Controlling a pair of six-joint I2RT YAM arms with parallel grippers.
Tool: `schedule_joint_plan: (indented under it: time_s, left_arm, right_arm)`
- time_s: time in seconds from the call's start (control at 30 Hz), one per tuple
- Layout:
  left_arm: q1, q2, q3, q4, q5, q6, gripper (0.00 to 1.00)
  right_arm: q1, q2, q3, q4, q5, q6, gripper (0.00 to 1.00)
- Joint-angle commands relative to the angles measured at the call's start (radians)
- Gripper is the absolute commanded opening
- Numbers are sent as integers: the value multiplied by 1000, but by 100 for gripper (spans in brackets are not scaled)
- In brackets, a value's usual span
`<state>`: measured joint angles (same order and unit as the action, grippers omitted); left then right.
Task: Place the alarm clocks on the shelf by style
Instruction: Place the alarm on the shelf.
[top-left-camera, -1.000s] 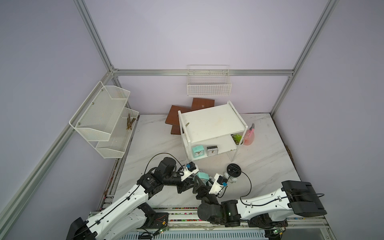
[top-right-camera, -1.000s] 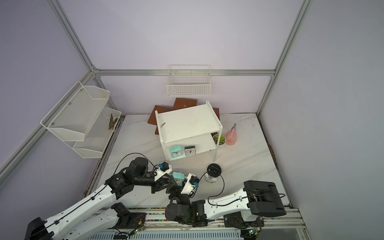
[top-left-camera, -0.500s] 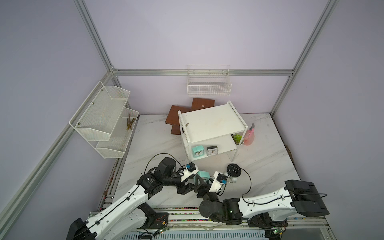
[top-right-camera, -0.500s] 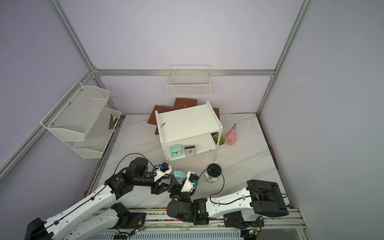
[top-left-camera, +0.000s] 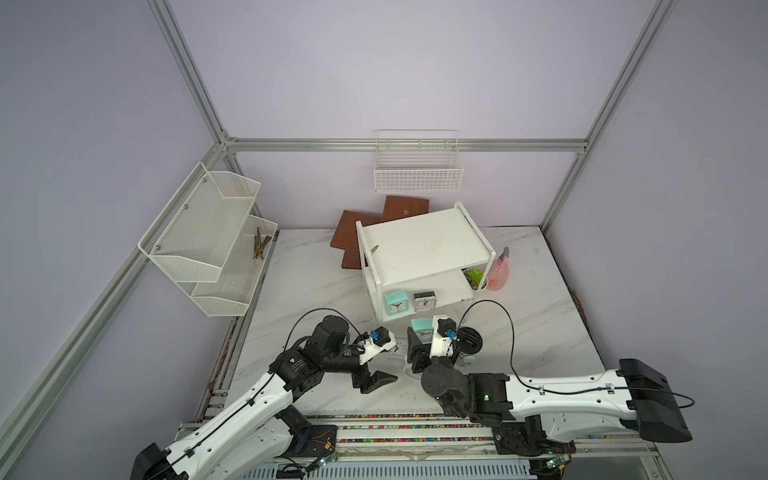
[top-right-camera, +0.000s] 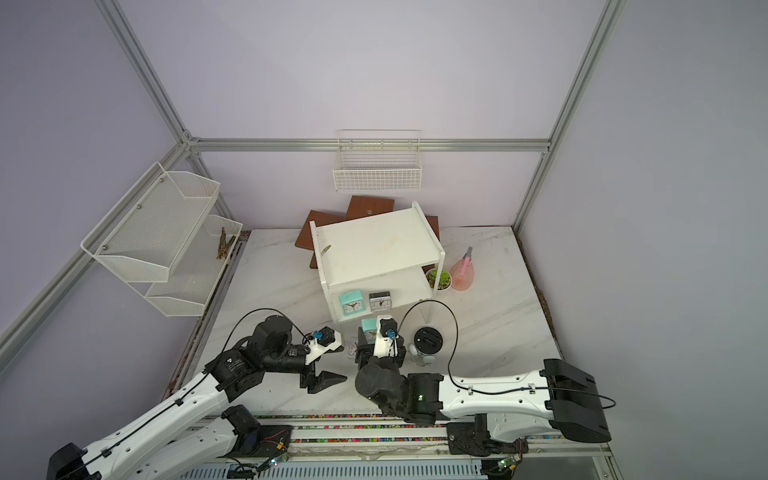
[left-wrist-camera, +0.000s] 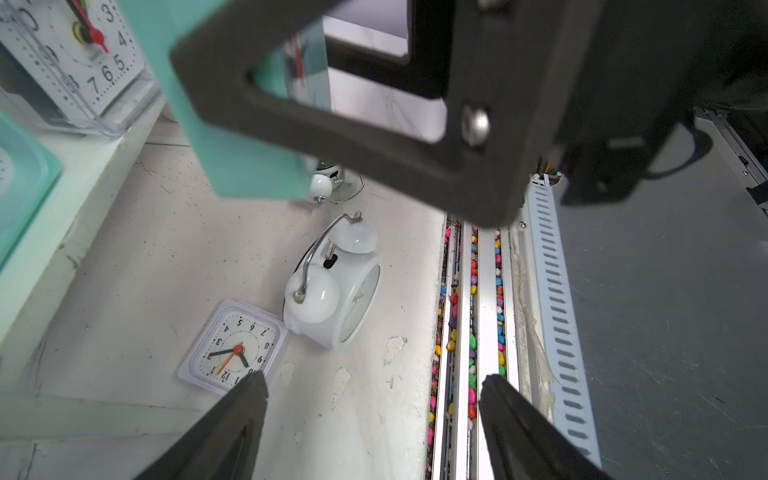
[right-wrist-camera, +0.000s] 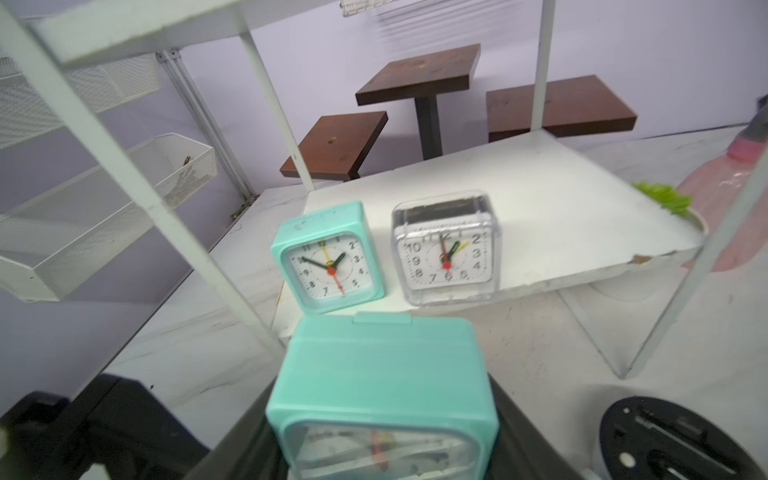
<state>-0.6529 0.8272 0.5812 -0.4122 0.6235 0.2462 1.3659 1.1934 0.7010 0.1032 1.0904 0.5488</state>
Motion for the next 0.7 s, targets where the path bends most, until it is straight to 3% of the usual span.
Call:
schedule_joint_plan:
  time_s: [0.0,0.27,0.67]
  left_arm:
    - [3,-8,9,7,2,33,84]
    - [4,-1,11,2,2,44,85]
    - [4,-3,13,-5,0,52,86]
  right_arm:
    - [-58,-98,-70,89,-54,-237,49]
    - [-230,-187,-91,99,-282,-320,48]
    - [-373,-205,-62,23,-334,-357,47]
